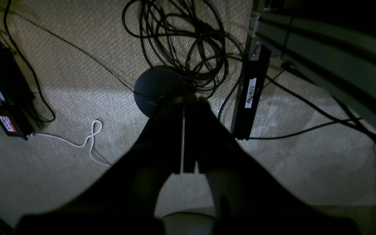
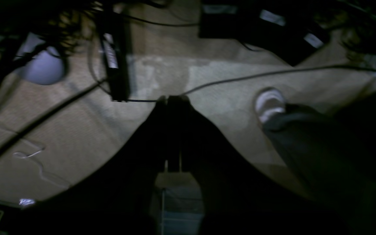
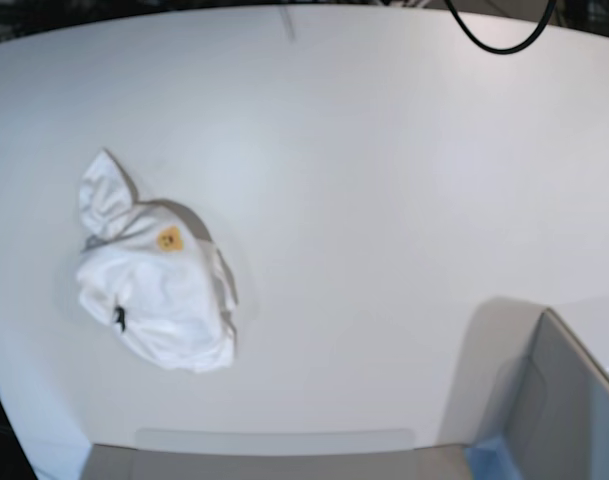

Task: Layout the t-shirt on the table in an organized manner, then fold the t-shirt properly

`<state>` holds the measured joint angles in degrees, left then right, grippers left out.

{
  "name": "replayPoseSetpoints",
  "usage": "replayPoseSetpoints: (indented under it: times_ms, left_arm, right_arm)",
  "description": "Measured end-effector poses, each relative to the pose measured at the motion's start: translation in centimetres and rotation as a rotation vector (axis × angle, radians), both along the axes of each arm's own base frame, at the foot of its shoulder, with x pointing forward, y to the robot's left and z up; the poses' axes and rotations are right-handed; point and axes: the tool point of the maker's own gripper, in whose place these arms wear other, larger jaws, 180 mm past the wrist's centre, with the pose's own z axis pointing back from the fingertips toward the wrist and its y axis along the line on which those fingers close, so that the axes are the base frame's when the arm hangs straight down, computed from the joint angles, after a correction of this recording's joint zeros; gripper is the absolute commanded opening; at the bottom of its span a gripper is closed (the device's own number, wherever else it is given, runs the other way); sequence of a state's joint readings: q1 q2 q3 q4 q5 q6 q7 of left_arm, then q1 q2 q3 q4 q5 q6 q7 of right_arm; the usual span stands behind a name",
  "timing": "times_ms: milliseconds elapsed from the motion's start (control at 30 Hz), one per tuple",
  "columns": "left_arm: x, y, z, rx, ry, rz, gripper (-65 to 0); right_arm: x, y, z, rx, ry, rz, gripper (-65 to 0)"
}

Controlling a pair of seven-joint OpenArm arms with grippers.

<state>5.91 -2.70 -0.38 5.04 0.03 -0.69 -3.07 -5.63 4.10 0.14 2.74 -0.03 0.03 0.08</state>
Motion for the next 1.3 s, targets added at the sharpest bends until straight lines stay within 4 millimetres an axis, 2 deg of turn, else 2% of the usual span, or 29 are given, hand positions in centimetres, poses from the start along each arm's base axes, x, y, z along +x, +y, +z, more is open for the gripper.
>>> replayPoseSetpoints:
  times_ms: [67,267,467,567,633,733,867,933,1033,1133,1233,1300]
  left_arm:
    - [-0.7,0.0,0.0,0.0,0.01,0.0,-65.0]
    - [-0.6,-0.1,0.1,-0.001,-0.024,-0.004,-65.0]
    - [-2.0,-0.1,0.4,0.002,-0.035,-0.01,-65.0]
    - [-2.8,0.6,0.6,0.012,-0.04,-0.015,-65.0]
    - [-4.0,0.7,0.7,0.013,-0.025,-0.015,-65.0]
    - [-4.5,1.0,1.0,0.019,-0.038,-0.018,-65.0]
    - [-5.2,1.5,1.9,0.034,-0.09,-0.025,-65.0]
    - [-5.6,1.6,2.3,0.037,-0.104,-0.029,-65.0]
    - [-7.0,1.8,3.2,0.038,-0.114,-0.033,-65.0]
    - [-8.1,1.9,4.2,0.039,-0.123,-0.037,-65.0]
    - [-8.1,2.1,5.4,0.045,-0.157,-0.042,-65.0]
    - [-7.3,2.2,6.3,0.049,-0.209,-0.048,-65.0]
  right_arm:
    - [-0.1,0.0,0.0,0.0,0.002,0.001,-64.8]
    - [-0.1,0.1,0.0,0.004,0.0,0.003,-64.9]
    - [-1.4,0.2,0.1,0.008,0.004,0.01,-64.9]
    - [-1.7,0.6,0.3,0.018,-0.025,0.018,-64.9]
    - [-2.2,0.8,0.5,0.022,-0.028,0.02,-64.9]
    - [-3.6,0.8,0.6,0.023,-0.007,0.02,-64.9]
    - [-5.4,-0.3,1.1,0.01,0.004,0.031,-64.9]
    - [-5.6,-0.6,1.6,0.011,-0.028,0.048,-64.9]
    - [-6.3,0.1,2.7,0.042,-0.069,0.134,-64.9]
    - [-7.4,1.7,3.9,0.096,-0.094,0.207,-64.9]
    - [-8.5,3.0,5.1,0.136,-0.134,0.227,-64.9]
    - [-8.5,3.5,6.0,0.158,-0.194,0.225,-64.9]
